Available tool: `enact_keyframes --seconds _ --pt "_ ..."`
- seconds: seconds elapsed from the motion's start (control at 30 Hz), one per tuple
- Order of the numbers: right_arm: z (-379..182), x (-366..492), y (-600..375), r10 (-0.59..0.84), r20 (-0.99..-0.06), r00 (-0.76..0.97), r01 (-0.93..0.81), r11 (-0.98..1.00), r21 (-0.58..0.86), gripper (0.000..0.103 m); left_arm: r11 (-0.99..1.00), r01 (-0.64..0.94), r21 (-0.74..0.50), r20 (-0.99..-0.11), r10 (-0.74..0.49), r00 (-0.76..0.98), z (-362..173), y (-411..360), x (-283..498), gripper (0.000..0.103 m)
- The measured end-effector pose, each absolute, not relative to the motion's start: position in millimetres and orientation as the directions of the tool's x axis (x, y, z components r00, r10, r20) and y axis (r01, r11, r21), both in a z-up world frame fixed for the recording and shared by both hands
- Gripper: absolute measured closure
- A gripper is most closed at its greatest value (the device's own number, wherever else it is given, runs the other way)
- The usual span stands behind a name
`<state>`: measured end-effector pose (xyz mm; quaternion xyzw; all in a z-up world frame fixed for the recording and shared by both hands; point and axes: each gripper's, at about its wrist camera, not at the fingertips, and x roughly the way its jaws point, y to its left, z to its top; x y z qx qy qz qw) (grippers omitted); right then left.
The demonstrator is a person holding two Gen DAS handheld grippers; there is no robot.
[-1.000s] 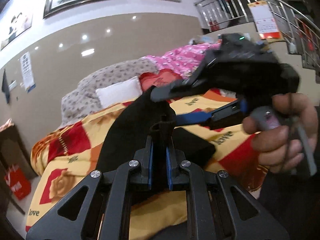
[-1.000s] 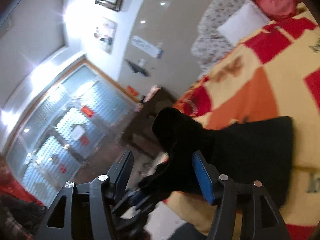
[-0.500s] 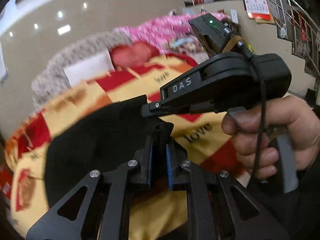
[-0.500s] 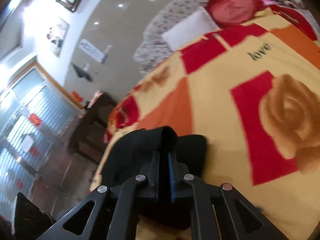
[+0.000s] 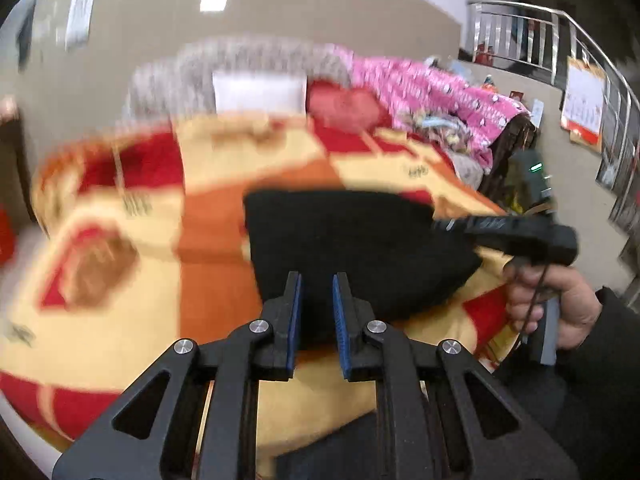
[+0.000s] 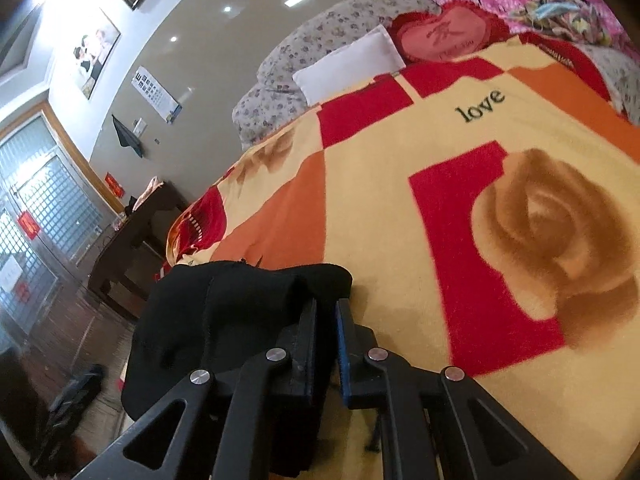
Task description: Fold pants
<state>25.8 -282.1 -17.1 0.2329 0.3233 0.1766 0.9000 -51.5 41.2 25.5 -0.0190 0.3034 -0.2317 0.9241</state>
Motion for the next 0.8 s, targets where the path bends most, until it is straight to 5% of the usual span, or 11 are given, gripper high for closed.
enact_keyframes --seconds 0.2,0.27,0.37,0.47,0.8 --pt "32 -32 -272 0.254 -0.413 0.875 -0.114 0.936 0.333 0.094 0.858 0.42 -0.295 -0.574 -0.51 0.641 3 43 -41 0.09" --pt "46 -55 -249 0.326 -0.372 0.869 -0.229 0.932 0.282 0.093 0.851 0.425 -0.309 -0.569 -0.523 0.634 2 42 -40 0.09" --pt "38 -63 -197 0.374 -0.461 0.805 -0.358 0.925 0.125 0.093 0.85 0.425 -0.311 -0.568 -0.524 0.634 1 43 -42 0.09" --pt "3 -51 -173 0.246 -0.581 0.776 -0.32 0.947 -0.026 0.093 0.851 0.424 -0.31 -0.574 -0.523 0.63 -2 45 -39 0.09" --pt "13 -43 -206 0.41 -0.546 0.731 -0.347 0.912 0.22 0.092 0.863 0.406 -0.3 -0.543 -0.505 0.671 45 43 -11 0.09"
